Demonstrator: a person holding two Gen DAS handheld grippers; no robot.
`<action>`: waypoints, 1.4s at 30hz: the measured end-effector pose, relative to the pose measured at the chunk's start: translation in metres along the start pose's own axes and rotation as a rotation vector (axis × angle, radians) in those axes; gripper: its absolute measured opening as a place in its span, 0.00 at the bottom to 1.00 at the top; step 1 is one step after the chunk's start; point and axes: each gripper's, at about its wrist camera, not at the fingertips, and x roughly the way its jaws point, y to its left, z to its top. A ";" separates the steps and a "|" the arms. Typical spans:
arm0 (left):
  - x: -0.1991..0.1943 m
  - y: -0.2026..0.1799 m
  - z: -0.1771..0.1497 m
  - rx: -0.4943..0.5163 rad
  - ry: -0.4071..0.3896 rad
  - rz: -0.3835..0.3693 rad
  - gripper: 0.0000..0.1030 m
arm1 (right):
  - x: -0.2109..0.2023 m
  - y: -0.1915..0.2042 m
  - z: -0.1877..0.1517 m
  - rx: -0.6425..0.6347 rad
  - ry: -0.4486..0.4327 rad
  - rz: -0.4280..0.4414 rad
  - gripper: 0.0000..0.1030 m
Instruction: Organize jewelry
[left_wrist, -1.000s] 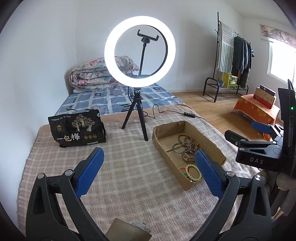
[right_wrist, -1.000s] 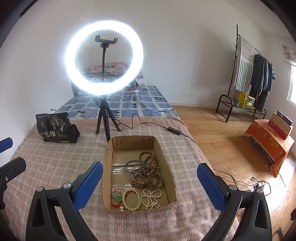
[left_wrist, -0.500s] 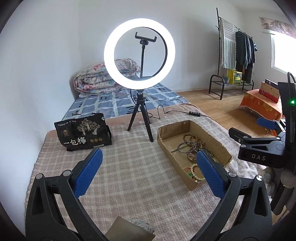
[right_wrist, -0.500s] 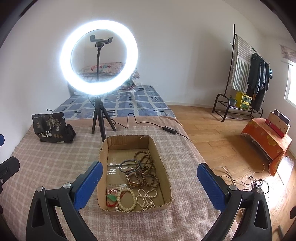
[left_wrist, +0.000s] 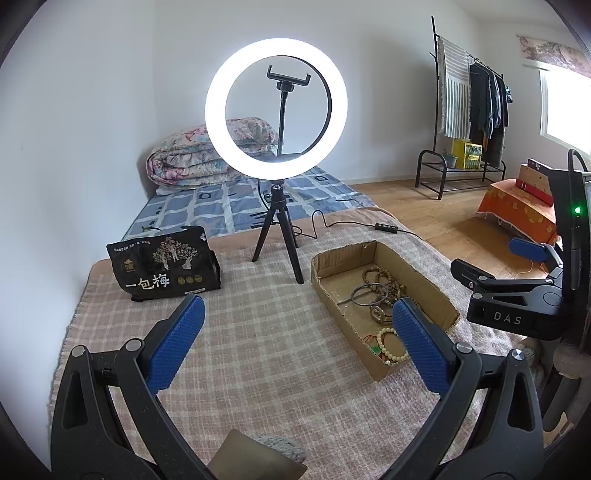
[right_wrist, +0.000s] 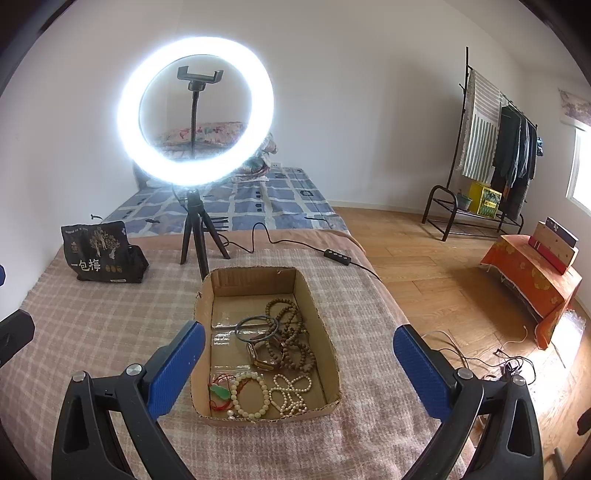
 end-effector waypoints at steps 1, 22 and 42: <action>0.000 0.000 0.000 -0.001 -0.001 -0.001 1.00 | 0.000 0.000 0.000 -0.001 0.000 0.000 1.00; 0.000 0.000 0.000 0.001 0.000 -0.001 1.00 | 0.002 0.003 -0.003 -0.005 0.012 0.002 1.00; -0.001 -0.001 0.000 0.002 -0.005 0.007 1.00 | 0.004 0.003 -0.004 -0.008 0.021 0.005 1.00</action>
